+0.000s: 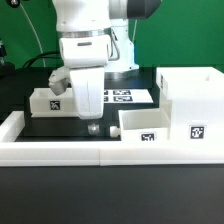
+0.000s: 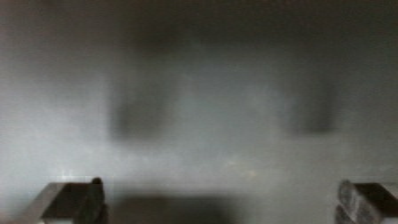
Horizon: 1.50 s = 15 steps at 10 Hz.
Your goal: Assemble drawer
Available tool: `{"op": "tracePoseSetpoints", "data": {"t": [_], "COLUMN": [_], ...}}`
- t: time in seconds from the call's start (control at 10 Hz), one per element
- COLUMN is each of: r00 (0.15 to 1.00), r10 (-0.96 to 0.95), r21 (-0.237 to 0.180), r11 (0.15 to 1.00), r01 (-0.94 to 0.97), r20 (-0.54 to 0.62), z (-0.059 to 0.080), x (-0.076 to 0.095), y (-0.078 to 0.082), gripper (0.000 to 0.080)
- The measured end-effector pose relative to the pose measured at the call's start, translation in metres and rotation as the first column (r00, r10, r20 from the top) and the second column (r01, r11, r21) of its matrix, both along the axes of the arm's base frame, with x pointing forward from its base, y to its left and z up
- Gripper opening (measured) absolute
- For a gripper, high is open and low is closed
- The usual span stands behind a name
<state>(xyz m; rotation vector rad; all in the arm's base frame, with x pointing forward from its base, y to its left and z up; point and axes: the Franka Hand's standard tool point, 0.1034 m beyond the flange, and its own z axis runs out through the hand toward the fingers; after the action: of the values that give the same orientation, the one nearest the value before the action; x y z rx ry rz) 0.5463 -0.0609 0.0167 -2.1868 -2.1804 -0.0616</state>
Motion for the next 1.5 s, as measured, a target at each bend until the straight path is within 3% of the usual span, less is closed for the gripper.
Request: {"op": "tracePoseSetpoints", "data": {"t": [0.8, 1.5], "r00": [0.99, 0.985], "r10": [-0.139, -0.175], "r21": [0.002, -0.004], "r11": [0.99, 0.985], "r01": [0.139, 0.175], "r20": [-0.003, -0.004], "z": [-0.001, -0.001], "x": [0.013, 0.014], "y": [0.052, 0.054], "gripper": [0.0648, 0.0649]}}
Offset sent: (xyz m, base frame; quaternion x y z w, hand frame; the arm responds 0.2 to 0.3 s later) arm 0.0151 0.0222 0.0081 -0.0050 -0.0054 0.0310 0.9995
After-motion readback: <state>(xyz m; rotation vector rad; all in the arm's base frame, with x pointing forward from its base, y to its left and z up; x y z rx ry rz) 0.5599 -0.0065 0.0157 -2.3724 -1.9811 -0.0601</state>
